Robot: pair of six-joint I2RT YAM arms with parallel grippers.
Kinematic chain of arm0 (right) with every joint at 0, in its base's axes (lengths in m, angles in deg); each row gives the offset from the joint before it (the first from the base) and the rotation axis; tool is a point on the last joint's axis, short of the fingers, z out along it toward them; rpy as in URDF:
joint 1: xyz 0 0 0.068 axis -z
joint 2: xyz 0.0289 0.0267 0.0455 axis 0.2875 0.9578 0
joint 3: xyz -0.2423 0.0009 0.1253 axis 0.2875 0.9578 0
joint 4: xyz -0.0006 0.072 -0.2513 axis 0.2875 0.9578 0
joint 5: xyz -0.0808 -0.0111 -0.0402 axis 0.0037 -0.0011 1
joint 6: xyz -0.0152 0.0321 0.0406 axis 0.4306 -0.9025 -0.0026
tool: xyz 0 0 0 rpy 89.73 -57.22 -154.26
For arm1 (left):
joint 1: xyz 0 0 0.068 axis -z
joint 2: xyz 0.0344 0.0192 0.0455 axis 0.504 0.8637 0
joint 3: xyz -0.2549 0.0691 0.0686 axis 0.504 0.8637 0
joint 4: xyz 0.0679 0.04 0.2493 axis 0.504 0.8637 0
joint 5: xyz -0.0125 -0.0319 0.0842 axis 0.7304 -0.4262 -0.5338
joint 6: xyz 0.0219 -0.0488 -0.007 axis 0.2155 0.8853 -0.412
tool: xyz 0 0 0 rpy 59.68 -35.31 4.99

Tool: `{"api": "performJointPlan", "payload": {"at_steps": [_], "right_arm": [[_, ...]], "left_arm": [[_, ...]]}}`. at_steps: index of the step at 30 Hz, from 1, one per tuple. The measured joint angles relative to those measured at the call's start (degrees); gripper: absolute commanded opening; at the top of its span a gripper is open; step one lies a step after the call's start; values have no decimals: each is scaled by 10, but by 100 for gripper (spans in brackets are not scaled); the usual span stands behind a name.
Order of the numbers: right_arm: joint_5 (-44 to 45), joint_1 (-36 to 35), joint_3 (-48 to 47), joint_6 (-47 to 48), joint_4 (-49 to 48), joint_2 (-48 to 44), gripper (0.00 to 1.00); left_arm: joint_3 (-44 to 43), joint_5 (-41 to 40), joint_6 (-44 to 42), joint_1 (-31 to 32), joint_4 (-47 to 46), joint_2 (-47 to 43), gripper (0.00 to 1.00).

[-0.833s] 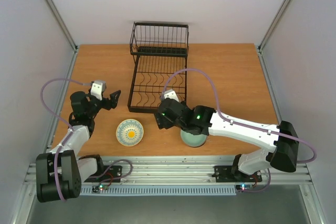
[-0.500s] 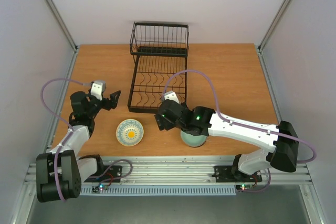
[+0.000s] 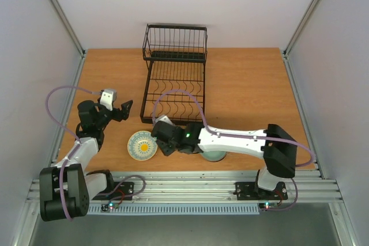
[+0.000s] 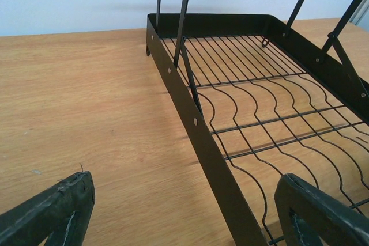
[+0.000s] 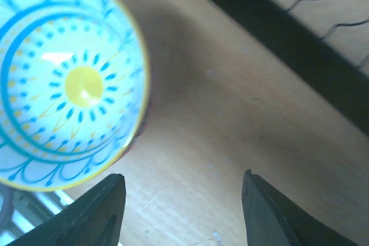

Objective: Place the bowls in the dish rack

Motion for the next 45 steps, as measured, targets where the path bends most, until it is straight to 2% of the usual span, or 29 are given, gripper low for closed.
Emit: {"api": "performJointPlan", "payload": {"at_steps": [3, 12, 20, 42, 45], "right_arm": [[-22, -16, -7, 12, -7, 26, 51], [-47, -18, -43, 34, -28, 33, 50], [-51, -17, -75, 49, -42, 77, 47], [-49, 1, -83, 64, -54, 122, 39], [-49, 1, -83, 64, -55, 126, 35]], "left_arm": [[0, 1, -4, 0, 0, 0, 87], [0, 9, -7, 0, 1, 0, 87], [0, 27, -9, 0, 5, 0, 89], [0, 68, -20, 0, 14, 0, 92], [0, 70, -22, 0, 15, 0, 92]]}}
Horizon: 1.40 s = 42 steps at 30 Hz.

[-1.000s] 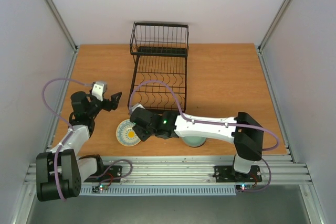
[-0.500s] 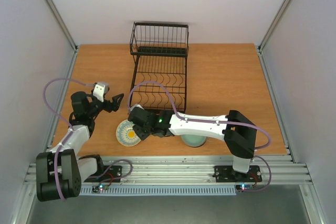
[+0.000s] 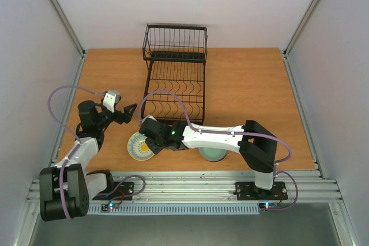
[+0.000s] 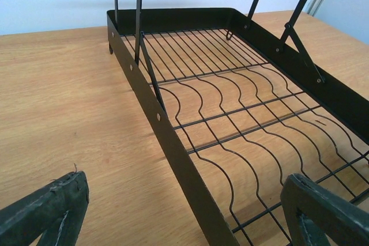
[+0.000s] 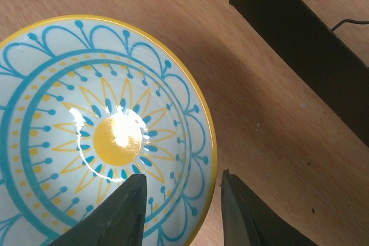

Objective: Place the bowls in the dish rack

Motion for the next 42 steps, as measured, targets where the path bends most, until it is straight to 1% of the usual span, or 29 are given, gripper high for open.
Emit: {"api": "performJointPlan", "payload": {"at_steps": [7, 9, 11, 12, 19, 25, 28, 34, 42], "right_arm": [[6, 0, 0, 5, -1, 3, 19], [7, 0, 0, 6, -1, 3, 12], [11, 2, 0, 6, 0, 3, 2], [13, 2, 0, 5, 0, 3, 1], [17, 4, -1, 1, -14, -3, 1], [15, 3, 10, 3, -14, -32, 1], [14, 3, 14, 7, -10, -56, 1], [35, 3, 15, 20, 6, -102, 1], [79, 3, 15, 33, 26, -115, 1]], "left_arm": [[0, 4, 0, 0, 2, 0, 92], [0, 5, 0, 0, 2, 0, 92], [0, 6, 0, 0, 2, 0, 92], [0, 6, 0, 0, 2, 0, 93], [0, 14, -4, 0, 4, 0, 94], [-2, 50, -34, 0, 37, -7, 95], [-19, 76, -59, 0, 87, -18, 95], [-83, 149, -132, -1, 202, -21, 95], [-126, 229, -243, -4, 367, -22, 88]]}}
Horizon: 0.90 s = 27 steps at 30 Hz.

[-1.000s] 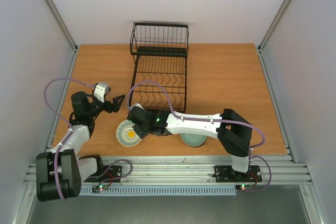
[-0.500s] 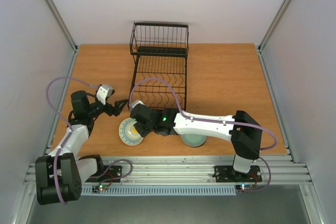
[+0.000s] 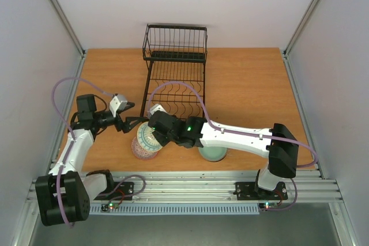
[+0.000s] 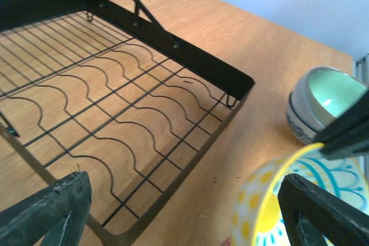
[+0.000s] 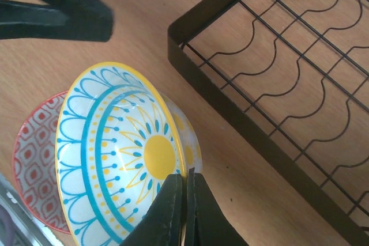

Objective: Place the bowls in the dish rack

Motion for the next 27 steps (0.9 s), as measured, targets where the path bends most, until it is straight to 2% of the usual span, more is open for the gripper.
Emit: {"api": "performJointPlan", "payload": {"at_steps": [1, 3, 5, 15, 24, 25, 27], "right_arm": [[3, 0, 0, 1, 3, 0, 1], [12, 1, 0, 3, 7, 0, 1], [17, 1, 0, 4, 7, -1, 1], [39, 3, -7, 26, 12, -4, 1], [45, 3, -24, 40, 21, -7, 1], [46, 3, -25, 41, 22, -8, 1], [47, 3, -26, 42, 22, -9, 1]], "left_arm": [[-4, 9, -14, 0, 17, 0, 85], [-8, 25, -40, -2, 48, -2, 72], [-9, 36, -58, -2, 71, -3, 65], [-10, 43, -99, 5, 100, 7, 54], [-9, -1, -80, 50, 82, 33, 53], [-9, -6, -75, 53, 78, 35, 49], [-9, -17, -68, 59, 72, 44, 27]]}}
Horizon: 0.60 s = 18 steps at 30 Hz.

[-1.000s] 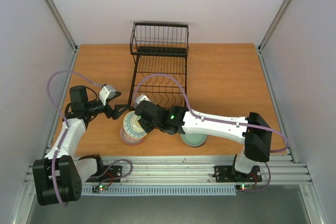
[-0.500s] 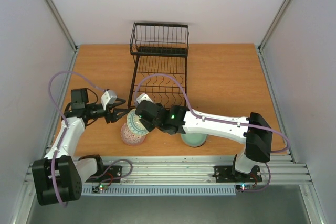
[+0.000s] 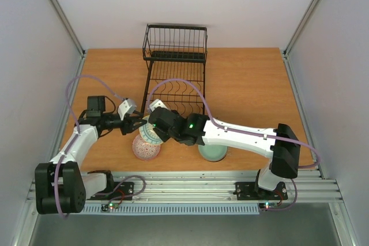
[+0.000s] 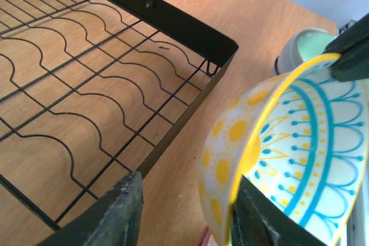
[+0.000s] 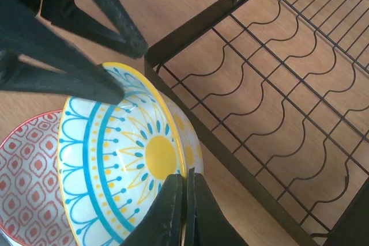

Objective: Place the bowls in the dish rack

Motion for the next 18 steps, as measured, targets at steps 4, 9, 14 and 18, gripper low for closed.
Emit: {"api": "performJointPlan", "payload": {"at_steps": [4, 9, 14, 18], "right_arm": [[3, 0, 0, 3, -5, 0, 1], [2, 4, -3, 3, -10, 0, 1], [5, 4, -3, 2, -9, 0, 19], [12, 4, 23, -4, -35, -26, 67]], "left_arm": [[0, -6, 11, 13, -4, 17, 1], [0, -12, 24, 24, -14, 30, 0], [0, -12, 27, 27, -20, 31, 1], [0, -22, 29, 25, -21, 31, 1]]}}
